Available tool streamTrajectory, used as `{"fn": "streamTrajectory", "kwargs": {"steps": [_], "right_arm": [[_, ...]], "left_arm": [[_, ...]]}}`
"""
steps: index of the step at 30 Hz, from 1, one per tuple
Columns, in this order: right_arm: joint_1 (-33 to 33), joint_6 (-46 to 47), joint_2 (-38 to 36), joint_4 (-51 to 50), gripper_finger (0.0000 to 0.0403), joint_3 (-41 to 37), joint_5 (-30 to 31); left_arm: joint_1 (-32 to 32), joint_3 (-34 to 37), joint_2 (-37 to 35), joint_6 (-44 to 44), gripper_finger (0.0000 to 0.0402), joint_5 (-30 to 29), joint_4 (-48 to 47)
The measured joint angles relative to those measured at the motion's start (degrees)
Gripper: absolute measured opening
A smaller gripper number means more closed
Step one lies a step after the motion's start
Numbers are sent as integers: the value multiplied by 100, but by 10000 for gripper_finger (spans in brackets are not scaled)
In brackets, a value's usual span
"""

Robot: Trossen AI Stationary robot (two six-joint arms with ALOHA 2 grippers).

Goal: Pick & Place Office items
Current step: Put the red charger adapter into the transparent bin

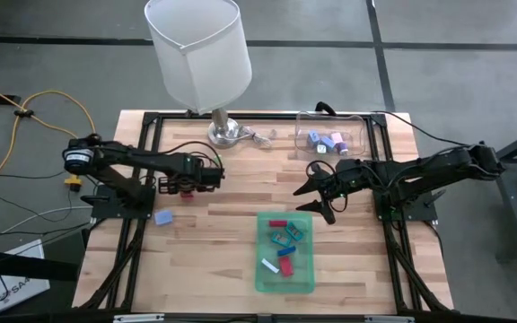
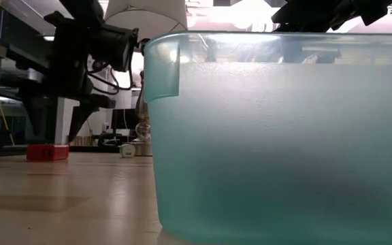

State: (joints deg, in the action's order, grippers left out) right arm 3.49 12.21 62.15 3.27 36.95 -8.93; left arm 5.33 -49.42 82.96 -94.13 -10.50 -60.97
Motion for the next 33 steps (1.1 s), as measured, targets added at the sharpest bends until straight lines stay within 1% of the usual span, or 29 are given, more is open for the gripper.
{"fn": "streamTrajectory", "kwargs": {"steps": [8, 13, 18, 25, 33], "right_arm": [[2, -1, 0, 0, 220, 0, 0], [1, 0, 0, 0, 220, 0, 0], [0, 0, 0, 0, 220, 0, 0], [2, 0, 0, 0, 220, 0, 0], [1, 0, 0, -1, 220, 0, 0]], "left_arm": [[129, 541, -524, -57, 278, 25, 410], [242, 764, -575, 10, 278, 122, 602], [402, 1028, -575, 315, 278, 276, 1074], [537, 1066, -575, 723, 278, 326, 1182], [546, 1066, -575, 761, 278, 431, 1174]]}}
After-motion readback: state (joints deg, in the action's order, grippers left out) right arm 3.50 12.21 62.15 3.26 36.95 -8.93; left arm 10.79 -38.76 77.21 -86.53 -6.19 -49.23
